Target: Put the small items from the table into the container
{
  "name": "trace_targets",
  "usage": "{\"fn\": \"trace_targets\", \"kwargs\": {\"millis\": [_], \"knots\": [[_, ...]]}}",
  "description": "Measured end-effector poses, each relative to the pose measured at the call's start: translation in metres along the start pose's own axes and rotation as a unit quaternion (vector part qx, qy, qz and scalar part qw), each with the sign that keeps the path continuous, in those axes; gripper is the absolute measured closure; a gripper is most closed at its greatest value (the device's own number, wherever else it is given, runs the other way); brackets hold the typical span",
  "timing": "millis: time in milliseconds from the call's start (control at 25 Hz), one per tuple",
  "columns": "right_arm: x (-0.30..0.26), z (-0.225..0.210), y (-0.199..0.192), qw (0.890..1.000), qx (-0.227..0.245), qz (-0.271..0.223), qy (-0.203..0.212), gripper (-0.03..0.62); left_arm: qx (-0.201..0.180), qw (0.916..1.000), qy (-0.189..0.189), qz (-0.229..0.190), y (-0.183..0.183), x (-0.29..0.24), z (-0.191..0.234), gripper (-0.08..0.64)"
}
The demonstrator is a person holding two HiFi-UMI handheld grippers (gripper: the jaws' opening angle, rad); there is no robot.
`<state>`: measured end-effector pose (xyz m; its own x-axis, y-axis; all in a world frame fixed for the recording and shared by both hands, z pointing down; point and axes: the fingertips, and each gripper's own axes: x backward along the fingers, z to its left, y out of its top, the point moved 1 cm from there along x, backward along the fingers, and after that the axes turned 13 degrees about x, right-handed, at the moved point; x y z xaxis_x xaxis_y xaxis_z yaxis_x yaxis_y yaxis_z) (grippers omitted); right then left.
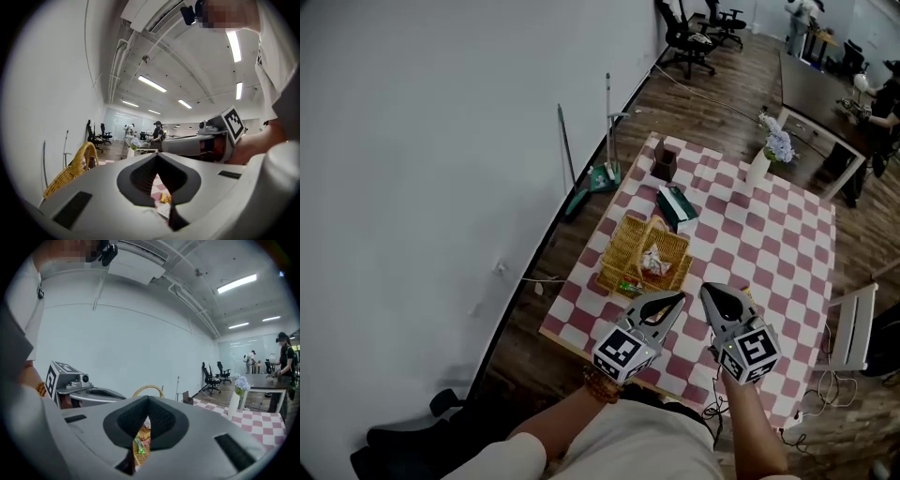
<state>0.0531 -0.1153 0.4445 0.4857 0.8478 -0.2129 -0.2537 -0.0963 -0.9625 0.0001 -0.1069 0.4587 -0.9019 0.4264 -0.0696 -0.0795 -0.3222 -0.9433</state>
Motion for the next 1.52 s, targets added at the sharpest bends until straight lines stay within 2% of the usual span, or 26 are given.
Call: {"fn": "trace_targets", "kwargs": {"millis": [240, 520, 800, 1160, 1360, 1520], "knots": [[0.057, 0.0, 0.023, 0.998, -0.008, -0.033, -0.043, 0.577, -0.012, 0.9988, -0.048, 0.0, 0.017, -0.003, -0.044, 0.551], [0.109, 0.003, 0.042, 0.995, -0.003, -0.058, -0.078, 0.578, 0.009, 0.9956, -0.091, -0.017, 0.048, -0.002, -0.101, 0.551], [0.153, 0.006, 0.059, 0.991, 0.002, -0.075, -0.113, 0.578, 0.001, 0.9914, -0.129, -0.018, 0.059, 0.0, -0.141, 0.551], [0.175, 0.01, 0.051, 0.989, -0.001, -0.07, -0.13, 0.578, 0.012, 0.9891, -0.147, -0.009, 0.052, -0.004, -0.161, 0.549], [0.175, 0.007, 0.048, 0.989, 0.0, -0.068, -0.134, 0.578, -0.002, 0.9885, -0.151, -0.013, 0.051, -0.005, -0.164, 0.546], [0.176, 0.004, 0.049, 0.988, 0.007, -0.068, -0.14, 0.578, 0.011, 0.9875, -0.157, -0.012, 0.049, -0.008, -0.162, 0.545]]}}
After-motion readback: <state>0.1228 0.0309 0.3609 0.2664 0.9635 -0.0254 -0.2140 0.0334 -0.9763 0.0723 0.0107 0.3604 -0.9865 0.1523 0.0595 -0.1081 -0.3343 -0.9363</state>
